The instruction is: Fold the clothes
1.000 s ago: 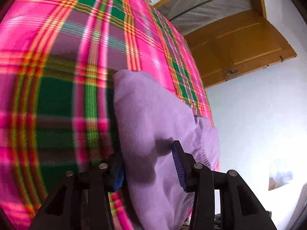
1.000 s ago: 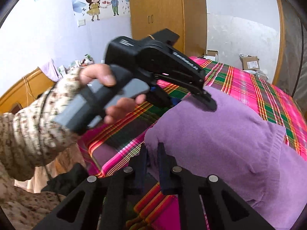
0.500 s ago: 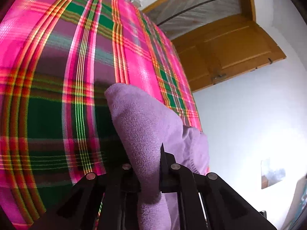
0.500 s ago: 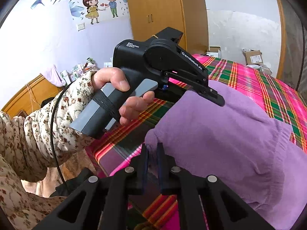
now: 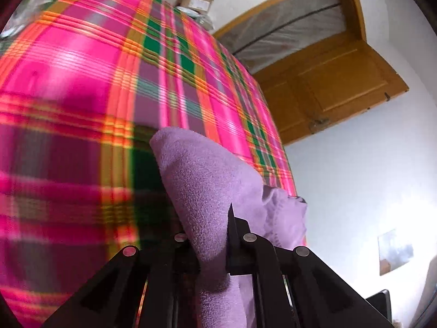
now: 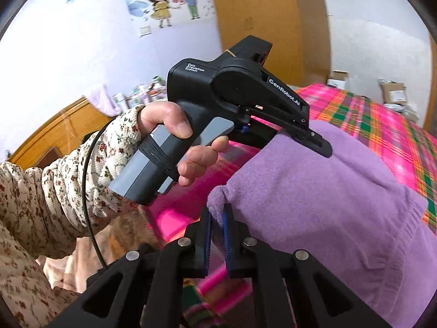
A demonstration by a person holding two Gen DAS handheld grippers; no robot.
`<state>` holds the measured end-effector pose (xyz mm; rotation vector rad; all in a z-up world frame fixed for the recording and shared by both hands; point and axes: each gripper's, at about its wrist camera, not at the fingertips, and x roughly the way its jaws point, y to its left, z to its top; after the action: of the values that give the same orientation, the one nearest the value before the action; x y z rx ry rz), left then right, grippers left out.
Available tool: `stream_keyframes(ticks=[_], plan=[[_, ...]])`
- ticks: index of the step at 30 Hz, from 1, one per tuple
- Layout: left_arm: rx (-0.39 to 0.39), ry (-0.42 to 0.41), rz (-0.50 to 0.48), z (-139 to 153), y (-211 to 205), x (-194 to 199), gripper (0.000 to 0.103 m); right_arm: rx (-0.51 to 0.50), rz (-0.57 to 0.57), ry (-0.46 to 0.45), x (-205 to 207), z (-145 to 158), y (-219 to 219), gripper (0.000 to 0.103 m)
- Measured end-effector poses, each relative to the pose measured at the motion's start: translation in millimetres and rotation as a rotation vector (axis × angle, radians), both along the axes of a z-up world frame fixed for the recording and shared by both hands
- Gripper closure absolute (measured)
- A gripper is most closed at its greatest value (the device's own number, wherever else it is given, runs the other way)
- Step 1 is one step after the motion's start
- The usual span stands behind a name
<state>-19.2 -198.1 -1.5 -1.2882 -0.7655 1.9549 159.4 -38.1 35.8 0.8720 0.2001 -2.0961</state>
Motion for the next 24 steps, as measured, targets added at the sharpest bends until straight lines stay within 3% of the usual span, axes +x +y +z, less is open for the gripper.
stream_keyframes(ticks=[6, 12, 20, 24], plan=[[-0.045, -0.006, 0.074, -2, -46, 18, 0.093, -0.019, 0.101, -0.016, 1, 1, -31, 0.095], [-0.061, -0.019, 0.138, -3, -65, 29, 0.093, -0.031, 0.180, -0.039, 0, 0, -54, 0.095], [-0.117, -0.041, 0.154, -8, -48, 26, 0.087, -0.007, 0.182, -0.090, -10, -12, -54, 0.091], [-0.145, -0.045, 0.192, -2, -52, 31, 0.082, -0.023, 0.151, -0.059, -10, -5, -39, 0.088]])
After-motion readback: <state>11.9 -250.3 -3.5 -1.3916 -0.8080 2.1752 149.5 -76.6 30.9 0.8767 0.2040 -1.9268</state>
